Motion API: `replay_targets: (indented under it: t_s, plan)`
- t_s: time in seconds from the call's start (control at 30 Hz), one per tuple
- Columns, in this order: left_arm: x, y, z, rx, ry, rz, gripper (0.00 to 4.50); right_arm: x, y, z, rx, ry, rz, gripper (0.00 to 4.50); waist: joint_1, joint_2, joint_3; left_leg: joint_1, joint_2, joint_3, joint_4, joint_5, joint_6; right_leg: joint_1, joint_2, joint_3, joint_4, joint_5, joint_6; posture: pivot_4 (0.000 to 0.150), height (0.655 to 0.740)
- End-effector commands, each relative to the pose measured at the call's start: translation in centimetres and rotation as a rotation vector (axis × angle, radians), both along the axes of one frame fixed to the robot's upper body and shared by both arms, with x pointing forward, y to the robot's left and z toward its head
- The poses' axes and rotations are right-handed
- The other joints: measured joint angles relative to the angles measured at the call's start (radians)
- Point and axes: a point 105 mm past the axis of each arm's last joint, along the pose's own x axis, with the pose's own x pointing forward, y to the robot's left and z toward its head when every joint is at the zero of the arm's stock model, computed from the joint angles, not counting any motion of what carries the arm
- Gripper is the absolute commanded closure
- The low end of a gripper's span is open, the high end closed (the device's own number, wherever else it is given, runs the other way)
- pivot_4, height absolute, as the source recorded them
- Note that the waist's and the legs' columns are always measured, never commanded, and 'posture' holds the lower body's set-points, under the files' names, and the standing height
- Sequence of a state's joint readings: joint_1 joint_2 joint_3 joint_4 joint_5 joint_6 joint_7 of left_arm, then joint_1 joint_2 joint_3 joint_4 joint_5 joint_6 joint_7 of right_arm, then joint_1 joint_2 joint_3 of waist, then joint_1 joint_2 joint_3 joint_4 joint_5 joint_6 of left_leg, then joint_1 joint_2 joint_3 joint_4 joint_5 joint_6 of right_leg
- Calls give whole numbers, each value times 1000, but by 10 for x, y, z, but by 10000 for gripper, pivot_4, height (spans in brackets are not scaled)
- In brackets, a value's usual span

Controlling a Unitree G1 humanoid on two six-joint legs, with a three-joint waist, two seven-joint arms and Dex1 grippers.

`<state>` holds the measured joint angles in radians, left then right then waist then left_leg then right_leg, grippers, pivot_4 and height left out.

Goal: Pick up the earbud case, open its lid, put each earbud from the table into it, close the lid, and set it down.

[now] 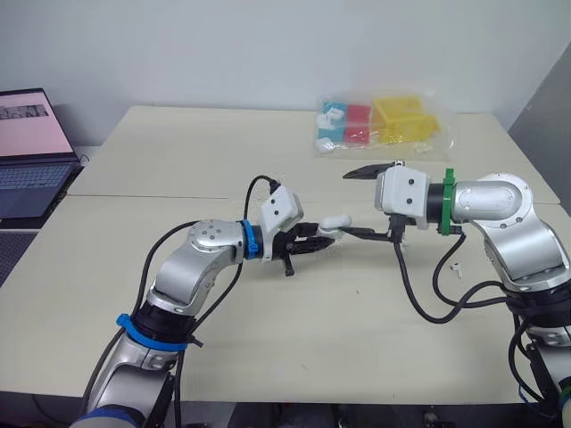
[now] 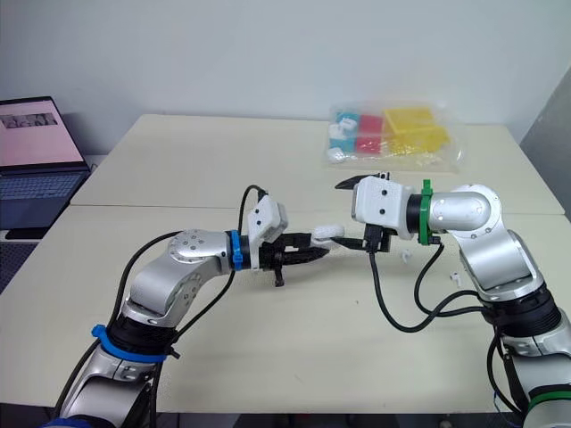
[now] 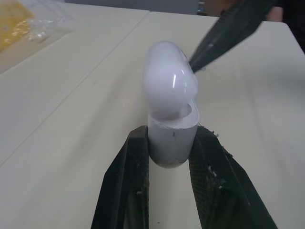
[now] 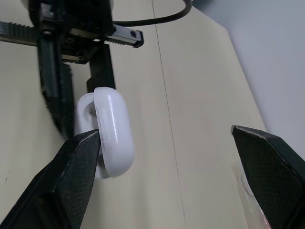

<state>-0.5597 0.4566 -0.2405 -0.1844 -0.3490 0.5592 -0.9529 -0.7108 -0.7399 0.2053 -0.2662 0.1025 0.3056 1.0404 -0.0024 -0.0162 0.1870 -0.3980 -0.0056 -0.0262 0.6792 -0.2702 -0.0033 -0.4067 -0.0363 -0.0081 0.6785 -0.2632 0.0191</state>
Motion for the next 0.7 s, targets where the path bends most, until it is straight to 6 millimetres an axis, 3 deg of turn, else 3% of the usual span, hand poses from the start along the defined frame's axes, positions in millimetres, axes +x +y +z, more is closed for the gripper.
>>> replay_targets:
  t_s: [0.03,0.33,0.47,0.57,0.7]
  plan:
    - [-5,-3,11,-3,-63,-34,37303,-3,0,22,43,-66,2,0,0,0,0,0,0,0,0,0,0,0,0,0,0,0,0,1500,7400]
    - [-3,-2,12,1,-75,-24,37303,-6,-4,21,35,-15,13,0,0,0,0,0,0,0,0,0,0,0,0,0,0,0,0,1500,7400]
    - [5,2,10,-2,-98,25,37303,-12,-13,32,71,55,13,0,0,0,0,0,0,0,0,0,0,0,0,0,0,0,0,1500,7400]
    - [7,5,11,-29,-100,49,37303,-10,-36,53,130,92,-58,0,1,0,0,0,0,0,0,0,0,0,0,0,0,0,0,1500,7400]
    - [10,6,25,-143,-161,100,37303,-9,-71,63,204,154,-209,0,3,0,0,0,0,-1,0,0,0,0,-1,0,-1,0,0,1500,7400]
